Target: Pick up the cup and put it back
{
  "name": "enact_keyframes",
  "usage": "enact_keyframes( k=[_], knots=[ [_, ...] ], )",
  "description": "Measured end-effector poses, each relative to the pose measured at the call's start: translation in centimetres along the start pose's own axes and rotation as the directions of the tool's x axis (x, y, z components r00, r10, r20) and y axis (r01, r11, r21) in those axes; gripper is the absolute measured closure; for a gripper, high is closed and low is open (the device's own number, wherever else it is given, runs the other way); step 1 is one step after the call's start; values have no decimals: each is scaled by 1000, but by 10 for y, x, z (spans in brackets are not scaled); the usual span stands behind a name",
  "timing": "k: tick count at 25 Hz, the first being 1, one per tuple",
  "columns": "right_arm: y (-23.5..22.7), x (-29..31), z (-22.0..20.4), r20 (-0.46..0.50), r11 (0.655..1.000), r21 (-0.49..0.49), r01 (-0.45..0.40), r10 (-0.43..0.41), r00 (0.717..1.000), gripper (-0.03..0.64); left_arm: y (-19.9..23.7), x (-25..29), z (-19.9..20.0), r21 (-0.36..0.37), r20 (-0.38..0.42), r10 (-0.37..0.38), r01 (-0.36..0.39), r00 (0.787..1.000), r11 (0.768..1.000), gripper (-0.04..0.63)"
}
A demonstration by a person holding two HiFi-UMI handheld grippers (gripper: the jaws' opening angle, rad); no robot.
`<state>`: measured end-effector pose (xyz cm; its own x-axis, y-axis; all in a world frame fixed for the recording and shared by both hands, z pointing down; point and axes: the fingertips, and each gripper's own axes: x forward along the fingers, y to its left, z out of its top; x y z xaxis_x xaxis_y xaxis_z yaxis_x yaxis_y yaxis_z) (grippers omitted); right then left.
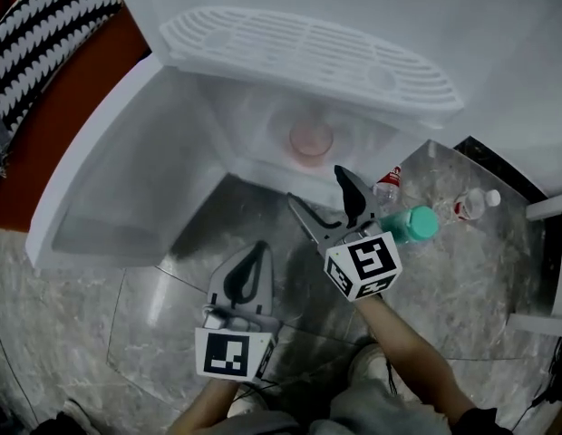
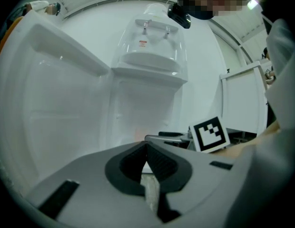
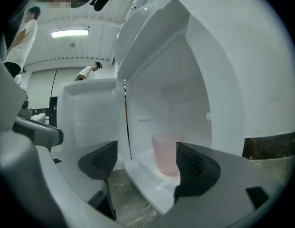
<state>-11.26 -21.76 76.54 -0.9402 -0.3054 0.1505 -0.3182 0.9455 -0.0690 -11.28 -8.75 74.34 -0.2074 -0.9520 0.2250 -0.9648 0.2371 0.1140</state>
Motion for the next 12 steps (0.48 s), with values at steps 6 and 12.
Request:
enact_keyframes(
  k=[6,12],
  knots=[
    [-22,36,-13,-39,991,-41,129,-130,991,242,8,-9,-3,22,-14,3,-3,1000,1000,583],
    [-38,68,-12,-29,975,-86,205,-208,978,242,21,-18,0,13,-4,23,-23,1000,1000,583]
  ],
)
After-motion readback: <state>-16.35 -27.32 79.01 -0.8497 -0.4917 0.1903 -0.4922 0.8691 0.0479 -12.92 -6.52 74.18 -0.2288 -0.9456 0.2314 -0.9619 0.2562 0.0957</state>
